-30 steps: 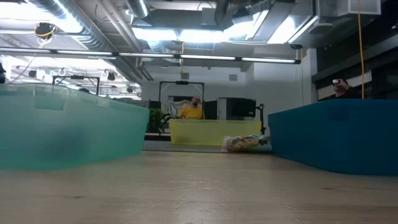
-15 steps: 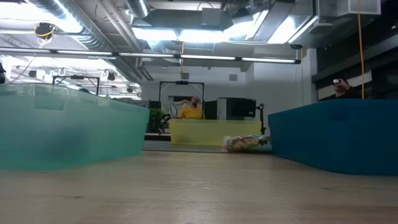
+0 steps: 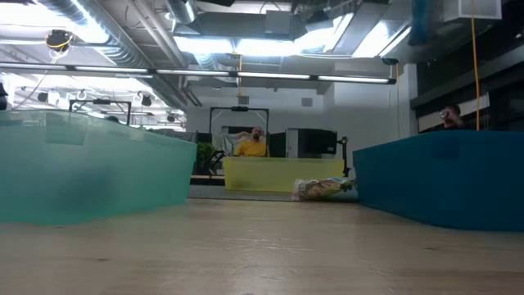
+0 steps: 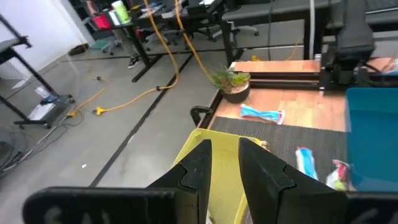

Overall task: Pick and place Granola Bars by type
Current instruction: Put the blue granola bar into the yellow bin

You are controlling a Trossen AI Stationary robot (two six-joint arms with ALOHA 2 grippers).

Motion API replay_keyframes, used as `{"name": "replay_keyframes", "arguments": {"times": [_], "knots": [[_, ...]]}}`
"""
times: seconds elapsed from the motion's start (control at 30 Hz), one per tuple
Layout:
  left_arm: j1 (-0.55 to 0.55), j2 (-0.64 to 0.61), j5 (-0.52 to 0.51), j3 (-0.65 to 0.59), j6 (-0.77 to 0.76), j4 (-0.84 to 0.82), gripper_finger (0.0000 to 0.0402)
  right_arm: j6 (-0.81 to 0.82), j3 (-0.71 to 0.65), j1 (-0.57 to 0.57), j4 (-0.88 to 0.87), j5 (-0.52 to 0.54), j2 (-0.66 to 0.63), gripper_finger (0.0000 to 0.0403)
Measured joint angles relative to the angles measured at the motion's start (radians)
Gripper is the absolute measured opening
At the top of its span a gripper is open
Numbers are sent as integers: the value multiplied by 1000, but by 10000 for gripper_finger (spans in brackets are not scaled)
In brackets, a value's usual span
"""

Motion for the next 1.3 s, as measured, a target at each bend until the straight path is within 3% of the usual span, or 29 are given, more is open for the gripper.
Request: {"name": "replay_keyframes", "arguments": {"times": [0.23, 0.43, 1.07, 1.3], "knots": [[0, 3, 9, 0, -1, 1, 73, 186, -18, 10, -119, 1, 54, 78], [0, 3, 9, 0, 1, 1, 74, 233, -95, 10, -128, 1, 110, 78], [0, 3, 9, 0, 1, 1, 71, 492, -383, 10, -32, -55, 189, 78], [0, 3, 9, 0, 0, 1, 74, 502, -394, 10, 0, -61, 189, 78]]}}
